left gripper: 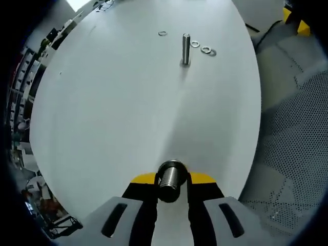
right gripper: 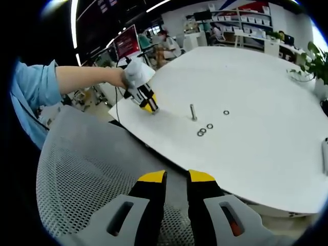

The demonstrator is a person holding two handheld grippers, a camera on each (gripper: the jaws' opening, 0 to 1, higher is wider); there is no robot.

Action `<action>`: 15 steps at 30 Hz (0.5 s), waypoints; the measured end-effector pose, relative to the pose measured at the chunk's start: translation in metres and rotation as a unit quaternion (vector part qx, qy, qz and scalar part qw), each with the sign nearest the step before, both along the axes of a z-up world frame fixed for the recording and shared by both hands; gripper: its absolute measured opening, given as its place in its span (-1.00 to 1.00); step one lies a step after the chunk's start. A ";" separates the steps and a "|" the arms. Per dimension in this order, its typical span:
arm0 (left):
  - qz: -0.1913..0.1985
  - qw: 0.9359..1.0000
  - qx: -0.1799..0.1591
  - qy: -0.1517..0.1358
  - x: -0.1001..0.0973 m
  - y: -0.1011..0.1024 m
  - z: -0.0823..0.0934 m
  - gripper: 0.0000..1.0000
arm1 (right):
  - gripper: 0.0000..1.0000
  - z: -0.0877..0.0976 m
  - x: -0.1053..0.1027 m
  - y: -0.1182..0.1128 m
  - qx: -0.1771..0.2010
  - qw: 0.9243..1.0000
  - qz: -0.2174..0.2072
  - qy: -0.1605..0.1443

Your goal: Place the washer onto the threaded stud by aligning its center hole with the stud, sliding it down to the base, and recovering from edge contact or off-axis alignment until the washer reaches the visible bottom stop.

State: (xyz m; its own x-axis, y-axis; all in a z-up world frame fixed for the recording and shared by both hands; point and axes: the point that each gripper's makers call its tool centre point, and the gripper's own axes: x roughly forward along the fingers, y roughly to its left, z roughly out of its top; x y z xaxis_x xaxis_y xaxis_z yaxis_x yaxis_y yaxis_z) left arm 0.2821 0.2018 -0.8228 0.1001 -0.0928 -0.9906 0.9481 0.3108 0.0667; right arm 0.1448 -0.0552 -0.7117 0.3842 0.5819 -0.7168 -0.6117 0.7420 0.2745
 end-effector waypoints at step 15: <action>0.003 0.999 -0.041 -0.003 -0.002 -0.017 0.001 -0.59 | -0.64 0.001 0.000 0.001 0.004 1.000 -0.001 -0.003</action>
